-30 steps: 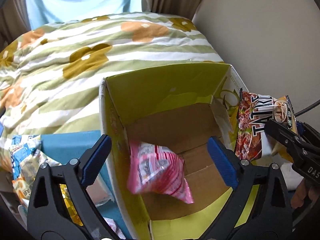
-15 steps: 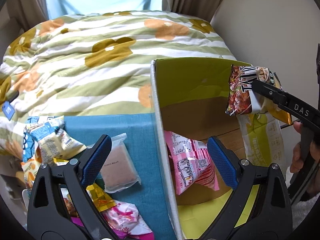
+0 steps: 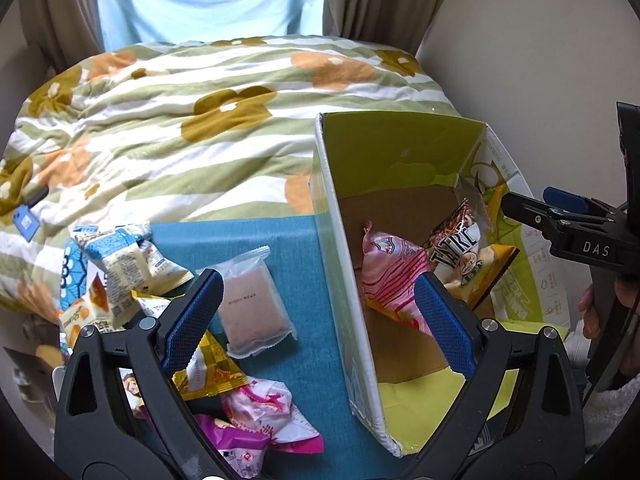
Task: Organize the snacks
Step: 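Carry both bags into the cardboard box and open both tools to drop them, then grasp the blue-white bag with the left tool while the right tool grasps the purple MPN bag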
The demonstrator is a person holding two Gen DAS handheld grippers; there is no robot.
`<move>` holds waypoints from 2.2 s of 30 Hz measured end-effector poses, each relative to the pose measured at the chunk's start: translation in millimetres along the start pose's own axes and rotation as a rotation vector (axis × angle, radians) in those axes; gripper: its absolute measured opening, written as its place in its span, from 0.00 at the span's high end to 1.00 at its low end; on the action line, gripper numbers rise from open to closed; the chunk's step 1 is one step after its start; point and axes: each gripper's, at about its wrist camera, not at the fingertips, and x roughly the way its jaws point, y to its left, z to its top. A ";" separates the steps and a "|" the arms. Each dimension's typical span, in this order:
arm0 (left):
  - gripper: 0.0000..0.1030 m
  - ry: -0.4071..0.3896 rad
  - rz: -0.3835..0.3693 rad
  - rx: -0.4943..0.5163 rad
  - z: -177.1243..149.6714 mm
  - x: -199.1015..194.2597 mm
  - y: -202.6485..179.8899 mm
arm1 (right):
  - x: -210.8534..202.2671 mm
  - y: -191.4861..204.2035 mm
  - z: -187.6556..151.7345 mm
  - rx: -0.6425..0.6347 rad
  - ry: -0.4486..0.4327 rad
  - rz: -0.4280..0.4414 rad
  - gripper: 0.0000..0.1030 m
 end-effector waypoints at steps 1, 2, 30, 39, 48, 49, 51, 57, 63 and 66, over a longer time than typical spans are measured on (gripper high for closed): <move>0.07 -0.014 0.007 0.007 -1.0 -6.6 -1.5 | -6.8 0.5 -1.3 0.000 -0.009 -0.002 0.00; 0.07 -0.028 0.014 0.013 -1.9 -13.4 -2.9 | -13.4 2.3 -2.8 -0.001 -0.021 -0.006 0.00; 0.07 -0.257 0.208 -0.141 -178.0 -220.9 42.0 | -186.4 83.5 -125.9 -0.067 -0.322 0.136 0.00; 0.07 -0.247 0.210 -0.228 -231.5 -244.4 124.2 | -177.8 146.7 -163.5 -0.111 -0.300 0.210 0.00; 0.07 -0.120 0.153 -0.259 -267.0 -219.9 227.7 | -127.9 202.1 -191.4 -0.013 -0.183 0.226 0.00; 0.07 -0.105 0.142 -0.266 -270.7 -214.3 237.3 | -120.5 207.1 -194.1 0.002 -0.164 0.223 0.00; 0.07 -0.075 0.115 -0.280 -276.9 -201.8 254.3 | -107.1 217.0 -200.1 0.026 -0.129 0.210 0.00; 0.07 0.037 0.006 -0.320 -296.9 -152.7 287.9 | -69.6 241.9 -215.3 0.079 -0.058 0.167 0.00; 0.07 0.119 -0.042 -0.284 -302.3 -109.2 290.2 | -28.2 259.0 -227.1 0.116 0.004 0.127 0.00; 0.07 0.117 -0.011 -0.245 -299.9 -99.1 288.9 | -17.6 263.9 -230.9 0.135 0.012 0.123 0.00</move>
